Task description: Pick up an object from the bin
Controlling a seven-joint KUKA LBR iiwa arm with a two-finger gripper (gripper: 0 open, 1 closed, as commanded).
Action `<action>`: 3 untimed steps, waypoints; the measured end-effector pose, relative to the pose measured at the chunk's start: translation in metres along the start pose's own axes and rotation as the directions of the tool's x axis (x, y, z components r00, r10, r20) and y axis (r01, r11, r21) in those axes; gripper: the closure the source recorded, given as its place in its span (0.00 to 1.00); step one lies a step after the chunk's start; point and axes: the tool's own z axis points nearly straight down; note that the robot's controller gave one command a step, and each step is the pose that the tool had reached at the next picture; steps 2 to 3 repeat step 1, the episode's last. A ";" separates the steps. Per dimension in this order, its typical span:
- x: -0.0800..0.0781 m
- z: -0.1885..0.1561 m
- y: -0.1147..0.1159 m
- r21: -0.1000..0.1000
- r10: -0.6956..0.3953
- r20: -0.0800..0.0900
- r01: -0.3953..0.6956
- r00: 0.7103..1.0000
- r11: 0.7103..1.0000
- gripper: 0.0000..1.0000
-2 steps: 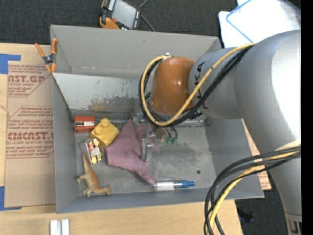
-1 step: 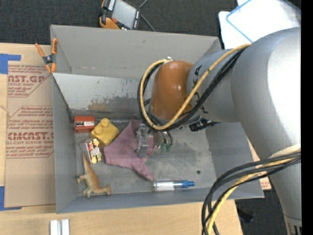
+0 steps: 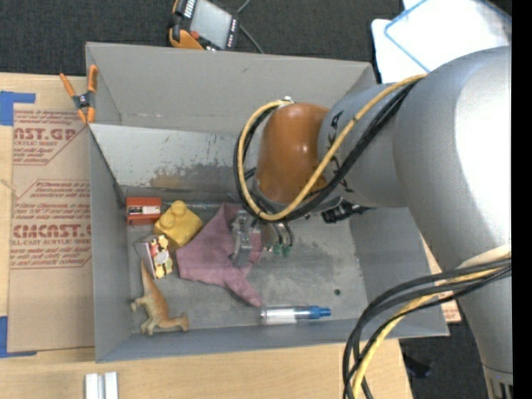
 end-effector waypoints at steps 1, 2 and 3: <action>0.003 -0.032 0.000 0.001 0.000 -0.009 0.000 1.000 1.000 1.00; 0.003 -0.032 0.000 0.001 0.000 -0.009 0.000 1.000 1.000 1.00; 0.003 -0.032 0.000 0.001 0.000 -0.009 0.000 1.000 1.000 1.00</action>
Offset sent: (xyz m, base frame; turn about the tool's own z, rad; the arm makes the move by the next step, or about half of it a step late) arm -0.0031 -0.0004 0.0395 0.0000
